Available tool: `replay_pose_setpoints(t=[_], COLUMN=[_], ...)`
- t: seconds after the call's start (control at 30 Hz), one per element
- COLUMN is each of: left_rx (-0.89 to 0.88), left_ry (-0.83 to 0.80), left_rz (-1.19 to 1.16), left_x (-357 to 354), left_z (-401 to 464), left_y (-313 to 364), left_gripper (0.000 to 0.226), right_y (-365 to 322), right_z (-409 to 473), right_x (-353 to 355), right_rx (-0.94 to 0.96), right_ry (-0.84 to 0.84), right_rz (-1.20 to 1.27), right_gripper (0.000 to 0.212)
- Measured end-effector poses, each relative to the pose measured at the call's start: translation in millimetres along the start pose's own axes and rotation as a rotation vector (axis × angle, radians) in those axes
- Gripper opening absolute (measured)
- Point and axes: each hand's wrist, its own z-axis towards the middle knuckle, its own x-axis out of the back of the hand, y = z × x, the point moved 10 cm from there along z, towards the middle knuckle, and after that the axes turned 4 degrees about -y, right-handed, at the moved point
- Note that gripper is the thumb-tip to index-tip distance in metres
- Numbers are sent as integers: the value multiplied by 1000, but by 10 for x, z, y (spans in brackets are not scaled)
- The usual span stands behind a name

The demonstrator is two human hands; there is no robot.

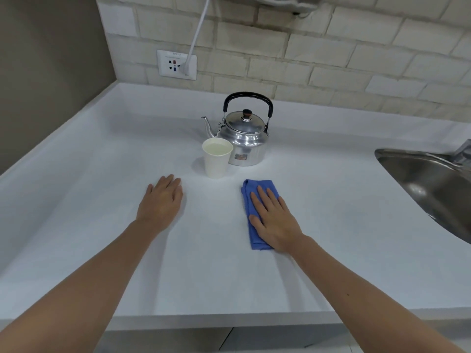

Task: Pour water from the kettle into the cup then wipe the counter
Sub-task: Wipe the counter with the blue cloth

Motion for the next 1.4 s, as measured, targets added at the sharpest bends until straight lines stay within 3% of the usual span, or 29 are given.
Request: replay_pose_setpoints(t=[0.23, 0.6, 0.93, 1.03, 1.13, 1.27, 1.4], left_rx=[30, 44, 52, 58, 40, 39, 109], left_ry=[16, 47, 46, 51, 92, 66, 18], left_rz=[38, -104, -238, -287, -120, 138, 159], left_x=[89, 82, 118, 190, 251, 41, -195], left_z=[-95, -13, -10, -40, -47, -31, 9], left_y=[-260, -419, -424, -361, -143, 294, 469], left_gripper=[46, 48, 49, 49, 46, 45, 54], right_y=[-415, -1201, -1655, -1629, -1343, -748, -583], right_z=[65, 287, 814, 837, 684, 400, 391], right_x=[-56, -59, -94, -8, 229, 480, 308], right_rx=[41, 179, 40, 77, 74, -99, -164], right_ry=[10, 6, -15, -82, -5, 230, 129], right_rz=[7, 29, 155, 296, 488, 328, 206], right_gripper=[61, 60, 56, 55, 51, 32, 37])
